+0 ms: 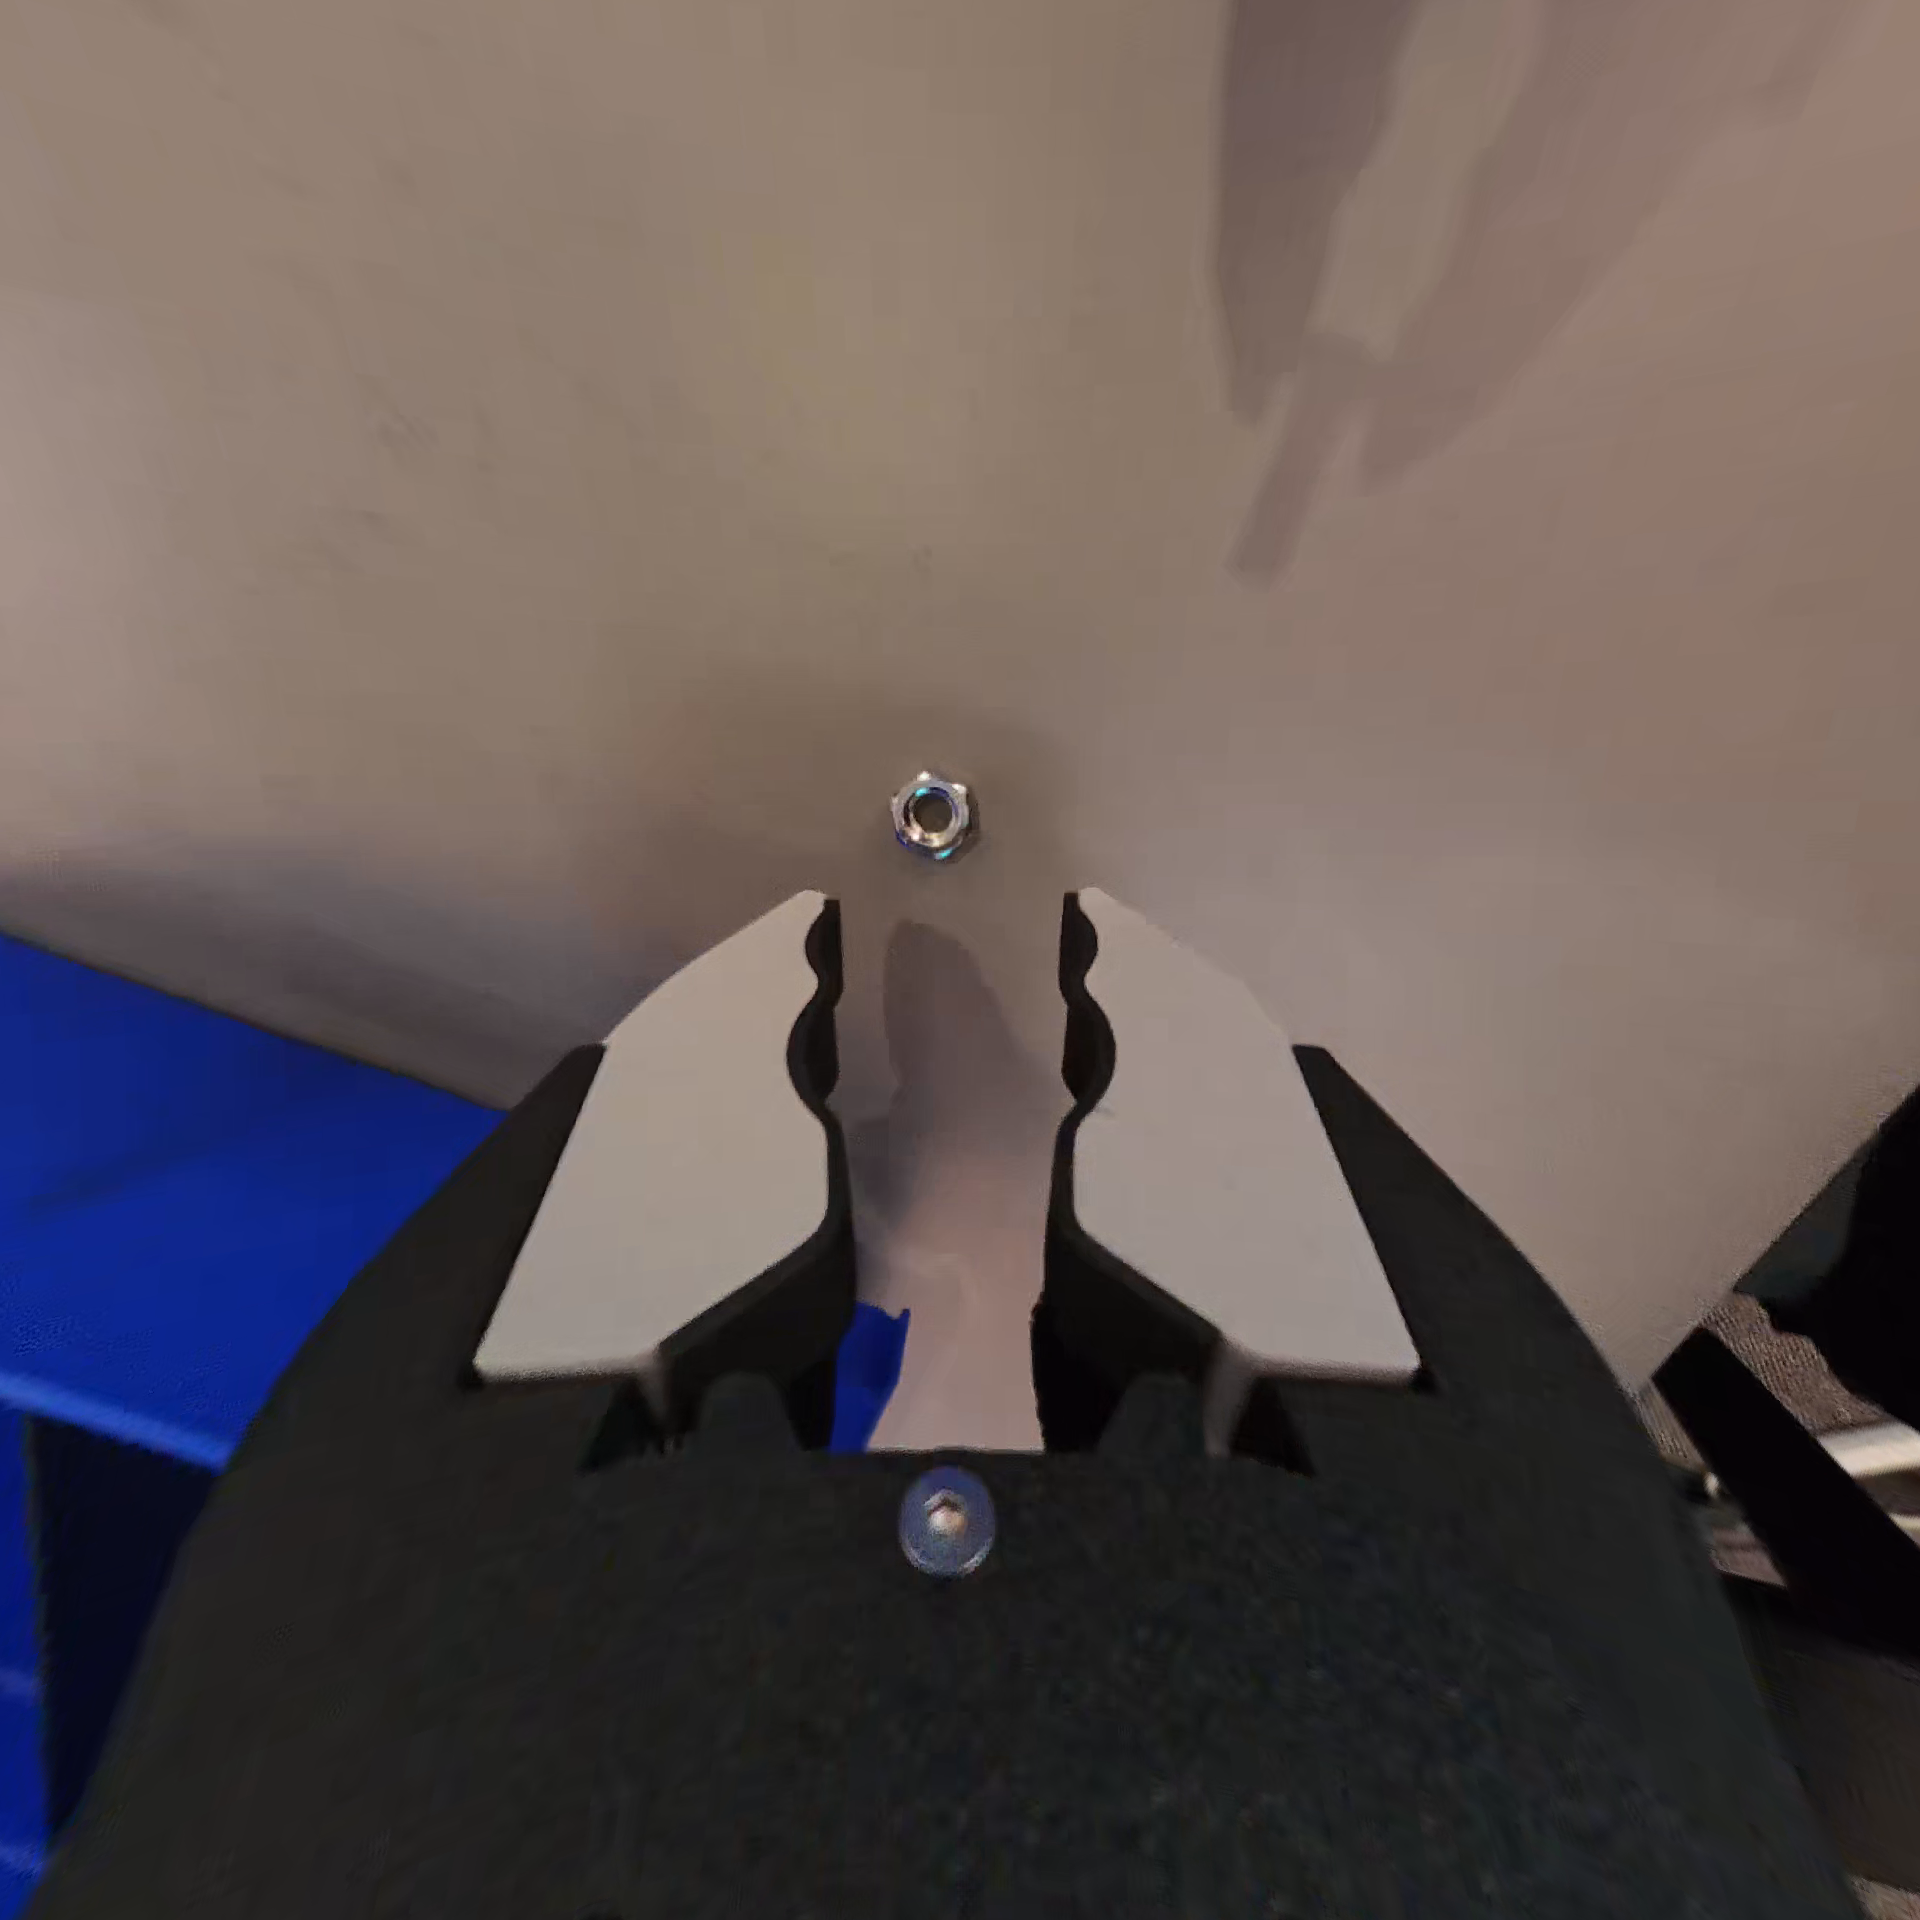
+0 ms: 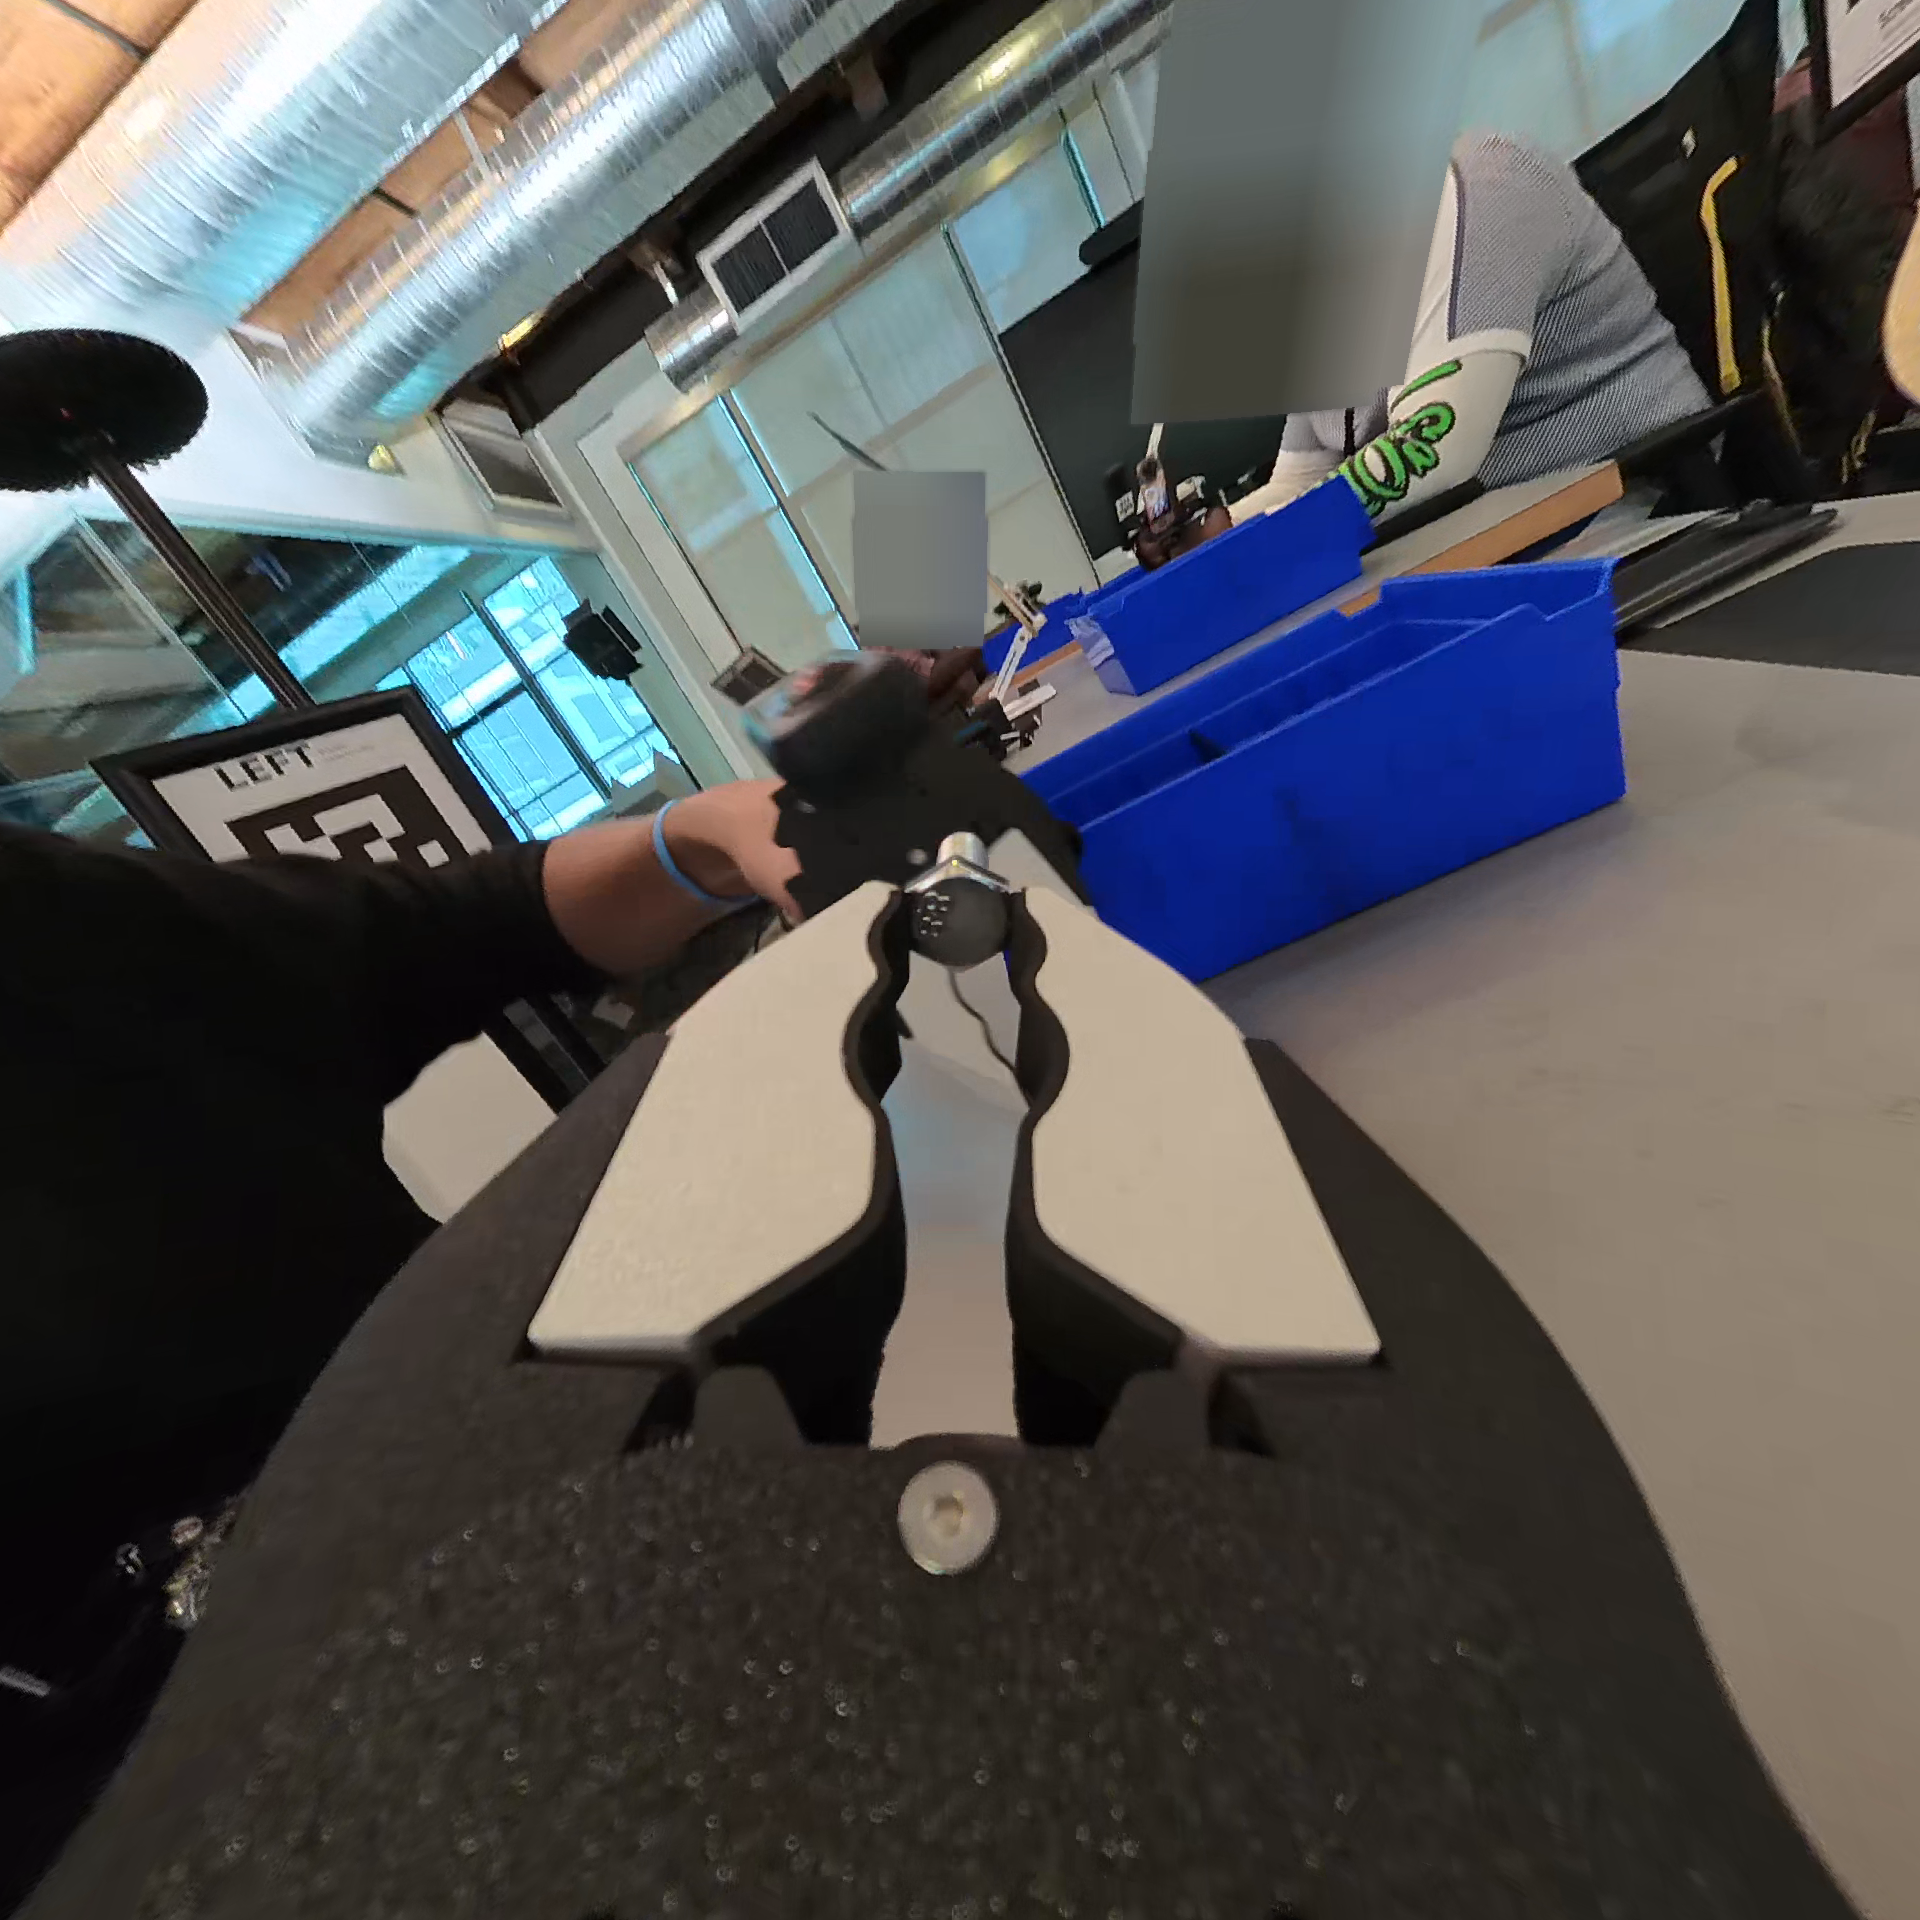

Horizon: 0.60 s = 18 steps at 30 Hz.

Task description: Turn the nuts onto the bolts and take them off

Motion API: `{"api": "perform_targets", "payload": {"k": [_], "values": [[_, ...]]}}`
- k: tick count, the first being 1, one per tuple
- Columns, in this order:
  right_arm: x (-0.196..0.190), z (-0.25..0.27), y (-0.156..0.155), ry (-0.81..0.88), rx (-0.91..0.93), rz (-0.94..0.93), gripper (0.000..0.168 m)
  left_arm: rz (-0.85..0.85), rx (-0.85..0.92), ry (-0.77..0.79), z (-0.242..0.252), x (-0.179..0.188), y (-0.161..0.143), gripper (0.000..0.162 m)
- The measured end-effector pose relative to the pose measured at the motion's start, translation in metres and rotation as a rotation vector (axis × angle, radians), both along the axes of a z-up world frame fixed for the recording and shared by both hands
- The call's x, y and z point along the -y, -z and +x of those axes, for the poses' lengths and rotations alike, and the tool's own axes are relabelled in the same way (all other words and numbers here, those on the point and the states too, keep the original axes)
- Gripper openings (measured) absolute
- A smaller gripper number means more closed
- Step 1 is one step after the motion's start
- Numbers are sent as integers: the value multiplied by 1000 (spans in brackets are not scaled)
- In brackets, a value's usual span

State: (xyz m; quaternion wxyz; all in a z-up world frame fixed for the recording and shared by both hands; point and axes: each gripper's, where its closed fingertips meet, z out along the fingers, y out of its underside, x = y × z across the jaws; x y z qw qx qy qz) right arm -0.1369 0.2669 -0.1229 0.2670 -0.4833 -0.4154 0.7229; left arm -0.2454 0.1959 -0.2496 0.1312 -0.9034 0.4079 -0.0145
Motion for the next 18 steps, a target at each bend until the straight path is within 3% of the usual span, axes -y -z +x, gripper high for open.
{"api": "perform_targets", "payload": {"k": [13,18], "values": [[11,-4,6,-40,23,4,18,-98,-101,-91,5,-10,34,35],[10,-2,2,-39,13,3,18,-110,-16,-178,7,-10,37,16]]}}
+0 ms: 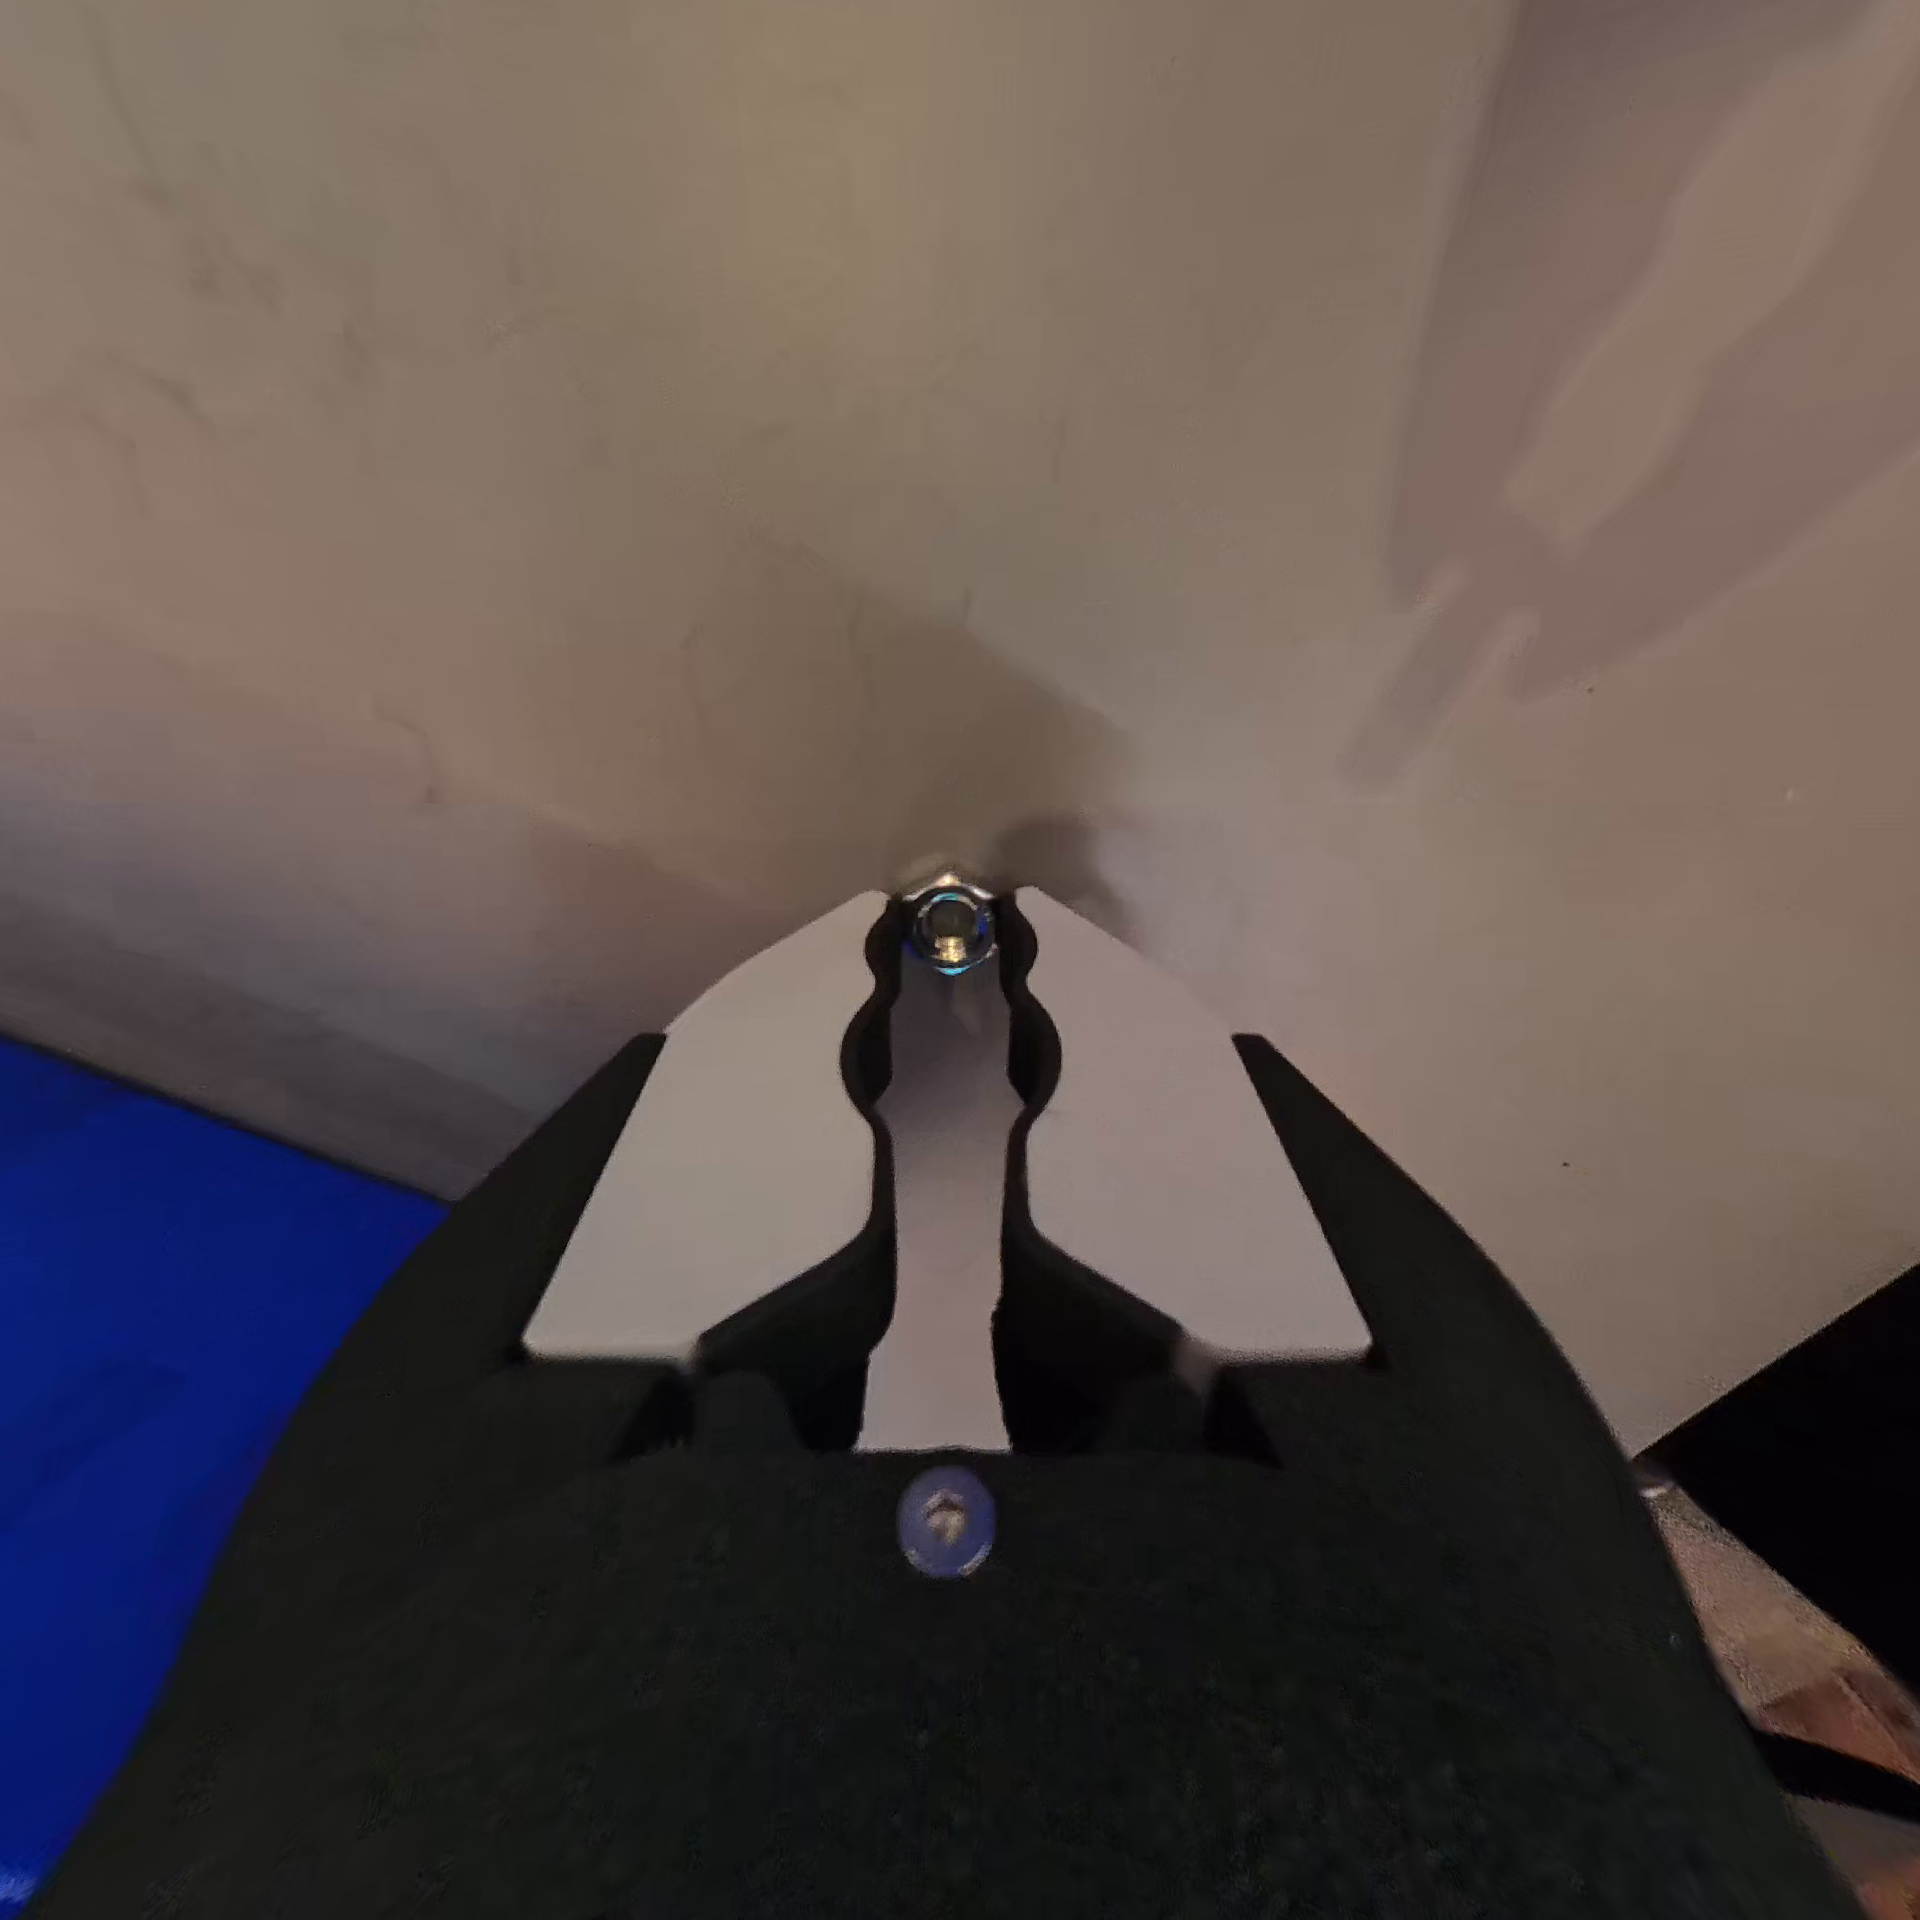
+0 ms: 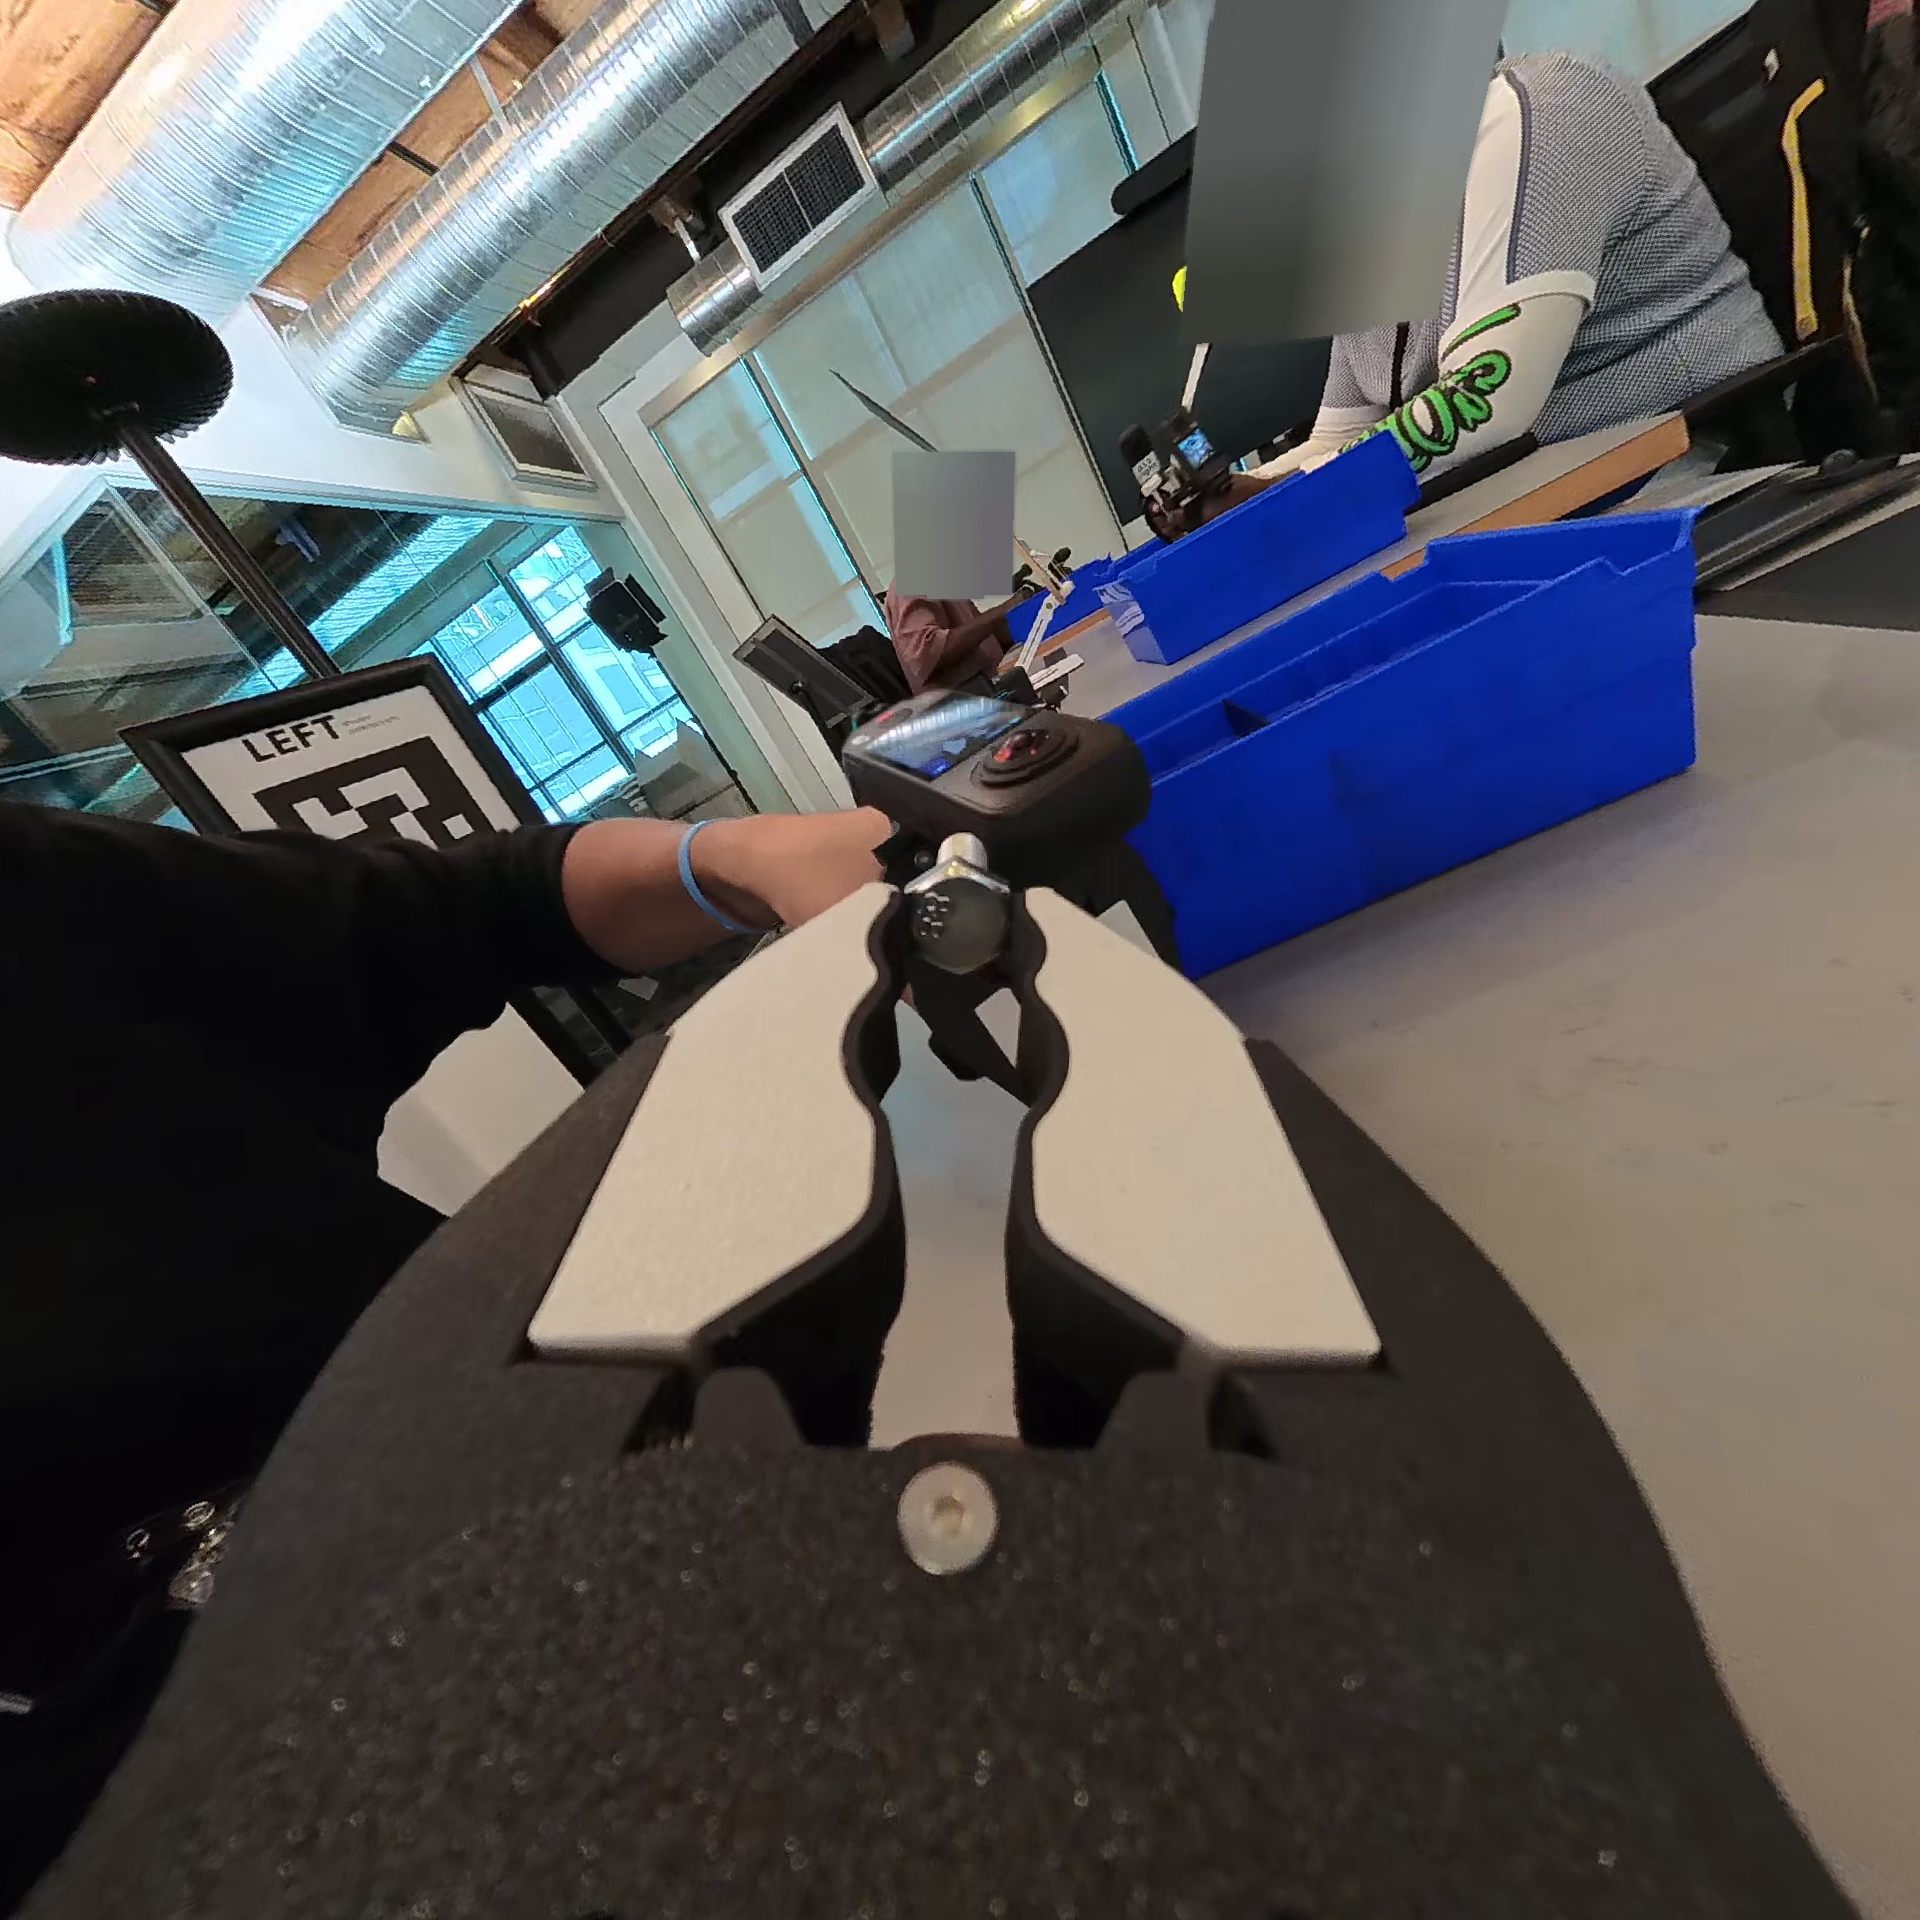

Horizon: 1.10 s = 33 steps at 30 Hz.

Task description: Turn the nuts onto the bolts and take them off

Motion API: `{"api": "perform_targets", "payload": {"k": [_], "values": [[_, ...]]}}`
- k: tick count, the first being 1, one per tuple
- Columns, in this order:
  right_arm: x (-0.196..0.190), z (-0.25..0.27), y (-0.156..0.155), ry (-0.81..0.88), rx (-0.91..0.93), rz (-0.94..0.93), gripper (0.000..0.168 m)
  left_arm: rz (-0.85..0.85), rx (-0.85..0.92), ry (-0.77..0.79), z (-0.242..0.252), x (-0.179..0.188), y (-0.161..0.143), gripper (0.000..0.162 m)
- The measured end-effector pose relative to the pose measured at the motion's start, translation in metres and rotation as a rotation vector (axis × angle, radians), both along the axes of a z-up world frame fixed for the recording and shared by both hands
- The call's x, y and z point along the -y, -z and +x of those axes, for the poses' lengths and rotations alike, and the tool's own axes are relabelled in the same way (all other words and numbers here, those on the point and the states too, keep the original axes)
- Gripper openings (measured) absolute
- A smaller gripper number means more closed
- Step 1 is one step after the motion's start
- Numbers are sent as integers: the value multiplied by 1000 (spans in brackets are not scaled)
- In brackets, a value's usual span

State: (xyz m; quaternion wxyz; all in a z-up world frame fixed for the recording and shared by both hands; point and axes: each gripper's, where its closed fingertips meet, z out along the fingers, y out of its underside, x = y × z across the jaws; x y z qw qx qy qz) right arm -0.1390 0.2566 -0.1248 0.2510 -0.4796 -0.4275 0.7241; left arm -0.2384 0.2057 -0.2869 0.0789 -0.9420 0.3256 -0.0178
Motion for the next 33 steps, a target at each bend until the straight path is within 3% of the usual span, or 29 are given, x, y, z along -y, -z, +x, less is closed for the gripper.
{"api": "perform_targets", "payload": {"k": [5,7,10,13,16,19,22,27,33], "values": [[-1,1,0,9,-8,9,18,56,-13,-7,-6,1,-5,16],[-1,1,-1,21,-24,29,18,142,114,-38,5,-7,-30,16],[4,3,-7,47,-92,112,18,297,554,-92,37,-22,-108,16],[15,3,-17,135,-194,314,18,330,1014,-129,58,-24,-181,16],[29,5,-33,235,-300,649,18,265,1294,-147,69,-26,-215,16],[28,6,-55,332,-369,908,17,115,1450,-170,79,-30,-226,16],[9,5,-66,386,-354,1044,17,29,1513,-182,78,-36,-233,16],[-3,-5,-69,400,-297,1101,17,-23,1578,-241,68,-48,-237,16],[-1,-20,-70,370,-287,971,18,-31,1574,-241,62,-54,-237,16]]}}
